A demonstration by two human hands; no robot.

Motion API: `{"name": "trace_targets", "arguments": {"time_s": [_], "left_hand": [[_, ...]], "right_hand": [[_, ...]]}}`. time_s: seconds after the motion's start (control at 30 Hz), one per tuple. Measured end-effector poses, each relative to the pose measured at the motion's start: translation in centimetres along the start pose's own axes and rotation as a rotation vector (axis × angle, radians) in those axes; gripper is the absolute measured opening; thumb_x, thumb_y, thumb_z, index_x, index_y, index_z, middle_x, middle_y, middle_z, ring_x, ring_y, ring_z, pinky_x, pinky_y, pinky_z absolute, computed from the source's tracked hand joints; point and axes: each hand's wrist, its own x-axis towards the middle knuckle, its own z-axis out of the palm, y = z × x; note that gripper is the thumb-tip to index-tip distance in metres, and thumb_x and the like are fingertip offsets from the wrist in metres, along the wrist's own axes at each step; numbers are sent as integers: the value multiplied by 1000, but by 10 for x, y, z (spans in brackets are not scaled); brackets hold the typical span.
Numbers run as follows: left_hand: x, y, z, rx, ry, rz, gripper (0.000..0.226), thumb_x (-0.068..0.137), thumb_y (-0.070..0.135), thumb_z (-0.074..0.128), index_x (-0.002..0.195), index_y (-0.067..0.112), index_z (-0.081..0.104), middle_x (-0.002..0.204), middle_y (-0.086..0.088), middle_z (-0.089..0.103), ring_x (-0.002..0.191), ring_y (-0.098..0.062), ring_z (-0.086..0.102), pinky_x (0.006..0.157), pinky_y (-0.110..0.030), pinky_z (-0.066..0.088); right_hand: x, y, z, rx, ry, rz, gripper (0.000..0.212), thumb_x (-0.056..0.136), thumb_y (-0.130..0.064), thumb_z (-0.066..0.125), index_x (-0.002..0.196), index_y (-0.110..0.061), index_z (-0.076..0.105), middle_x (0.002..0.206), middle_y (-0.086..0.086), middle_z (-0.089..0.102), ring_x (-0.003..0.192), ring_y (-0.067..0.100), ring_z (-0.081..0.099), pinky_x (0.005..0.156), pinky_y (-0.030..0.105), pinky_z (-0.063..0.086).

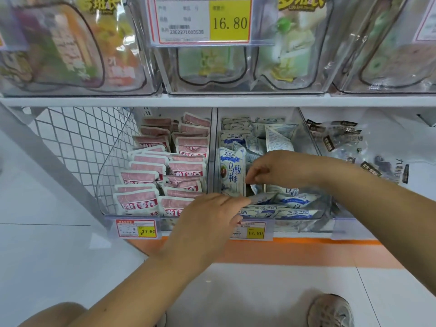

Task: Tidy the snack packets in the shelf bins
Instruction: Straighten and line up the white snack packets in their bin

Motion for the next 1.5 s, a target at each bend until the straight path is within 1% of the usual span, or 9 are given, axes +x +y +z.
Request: {"name": "trace_targets", "arguments": {"time_s": [0.1,0.27,0.37,0.57,0.77,1.07,1.27,1.37,1.5], "left_hand": [[-8,-10,12,-13,73,58,41,71,10,79,107,26,69,80,11,70,70,-12,62,60,-19,45],[-6,-15,14,-31,102,81,40,69,8,77,104,27,71,78,11,70,67,-12,61,59,-18,44],[-4,-15,16,-32,112,67,41,65,8,79,100,29,73,75,13,69,66,-9,57,58,-16,34],[-5,-17,18,-20,149,84,46,64,5,80,102,30,72,78,14,68,71,-8,57,62,-18,39],[-8,-19,20,2,138,67,45,67,8,71,105,31,71,78,13,68,70,-10,58,60,-20,44],[-4,-15,17,-20,123,48,57,49,5,88,96,34,72,71,15,66,62,-8,58,57,-14,27],[-1,-12,17,8,122,47,62,36,3,92,87,33,74,65,16,65,55,-8,58,51,-12,31],[2,-15,22,-16,151,25,66,38,-5,89,92,30,73,72,13,69,59,-12,63,49,-19,45],[2,-14,19,-10,82,-2,55,62,-4,79,102,31,66,86,12,68,72,-13,63,55,-25,48]], "right_hand": [[15,1,3,-102,-120,-10,28,97,-22,51,121,-27,64,121,-13,63,97,-3,51,79,12,37],[32,-9,5,-203,-248,-11,36,98,-24,49,133,-31,54,132,-7,56,104,8,56,86,22,42],[41,-14,11,-252,-254,-21,43,97,-21,49,137,-39,47,117,-8,62,91,13,61,79,27,51],[60,-24,20,-459,-413,-61,48,101,-24,41,146,-38,31,146,2,43,120,24,51,98,36,44],[66,-28,24,-526,-470,-68,50,100,-21,45,145,-40,32,149,0,39,125,24,47,99,36,45],[52,-1,21,-304,-85,-88,18,93,-33,57,104,-20,61,91,-4,57,85,15,52,63,27,37],[29,24,13,280,308,25,9,92,-19,61,98,-12,62,92,4,63,68,4,58,66,21,48],[22,28,7,631,394,63,8,94,-10,58,98,-3,59,85,18,65,72,19,68,68,34,58],[15,31,3,771,457,92,10,95,-5,54,104,-3,53,87,22,62,73,30,68,65,37,59]]}}
